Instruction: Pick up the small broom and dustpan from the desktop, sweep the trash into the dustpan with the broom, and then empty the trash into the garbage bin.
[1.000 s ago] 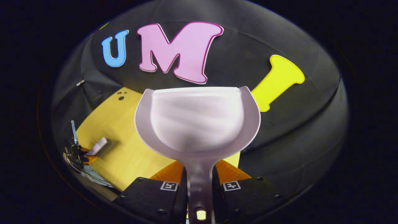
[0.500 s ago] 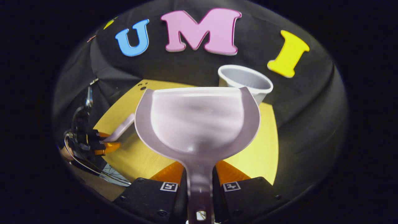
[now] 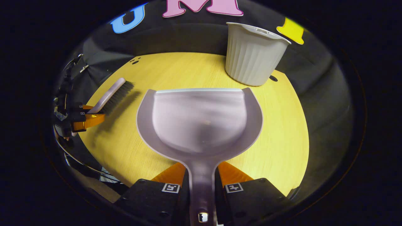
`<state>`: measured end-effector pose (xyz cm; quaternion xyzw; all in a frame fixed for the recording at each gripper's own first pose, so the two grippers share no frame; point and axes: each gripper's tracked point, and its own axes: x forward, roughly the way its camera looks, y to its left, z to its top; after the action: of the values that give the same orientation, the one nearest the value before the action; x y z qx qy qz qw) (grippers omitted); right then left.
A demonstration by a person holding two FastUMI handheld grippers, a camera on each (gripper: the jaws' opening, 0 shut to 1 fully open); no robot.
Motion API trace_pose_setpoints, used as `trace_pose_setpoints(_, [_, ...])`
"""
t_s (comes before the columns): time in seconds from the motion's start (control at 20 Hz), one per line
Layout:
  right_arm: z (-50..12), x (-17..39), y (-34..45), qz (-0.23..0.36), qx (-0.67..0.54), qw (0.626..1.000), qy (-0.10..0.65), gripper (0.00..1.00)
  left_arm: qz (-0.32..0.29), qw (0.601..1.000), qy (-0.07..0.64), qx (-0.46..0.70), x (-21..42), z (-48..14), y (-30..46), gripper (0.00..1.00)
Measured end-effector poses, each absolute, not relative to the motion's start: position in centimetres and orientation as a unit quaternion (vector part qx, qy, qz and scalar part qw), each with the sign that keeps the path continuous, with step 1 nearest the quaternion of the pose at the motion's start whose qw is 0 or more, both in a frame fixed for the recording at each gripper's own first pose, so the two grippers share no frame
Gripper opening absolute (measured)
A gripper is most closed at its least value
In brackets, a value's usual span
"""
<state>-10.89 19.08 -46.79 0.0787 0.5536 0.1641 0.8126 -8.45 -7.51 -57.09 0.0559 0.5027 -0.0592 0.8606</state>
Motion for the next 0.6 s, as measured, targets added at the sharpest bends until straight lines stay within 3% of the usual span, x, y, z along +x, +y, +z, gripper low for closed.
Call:
trace_pose_setpoints(0.05, [-47.6, -11.2, 19.4, 0.160, 0.080, 0.810, 0.559, 0.37, -0.057, 0.859, 0.505, 0.057, -8.4, -57.8, -7.2, 0.27])
trace_pose_setpoints(0.1, [-48.3, -11.3, 19.6, 0.157, 0.081, 0.807, 0.564, 0.34, -0.054, 0.858, 0.508, 0.060, -8.2, -58.4, -6.9, 0.27])
trace_pose_setpoints(0.15, [-49.0, -11.5, 19.8, 0.153, 0.082, 0.804, 0.569, 0.41, -0.052, 0.856, 0.511, 0.063, -8.0, -59.0, -6.6, 0.26])
trace_pose_setpoints(0.2, [-49.7, -11.4, 20.1, 0.149, 0.083, 0.803, 0.571, 0.34, -0.052, 0.854, 0.514, 0.064, -7.9, -59.5, -6.3, 0.27])
trace_pose_setpoints(0.55, [-51.7, -11.3, 20.0, 0.129, 0.078, 0.798, 0.584, 0.38, -0.057, 0.847, 0.523, 0.077, -7.6, -60.4, -6.1, 0.31])
trace_pose_setpoints(0.6, [-51.6, -11.3, 19.9, 0.132, 0.077, 0.799, 0.582, 0.39, -0.057, 0.847, 0.522, 0.083, -7.5, -60.4, -6.1, 0.27])
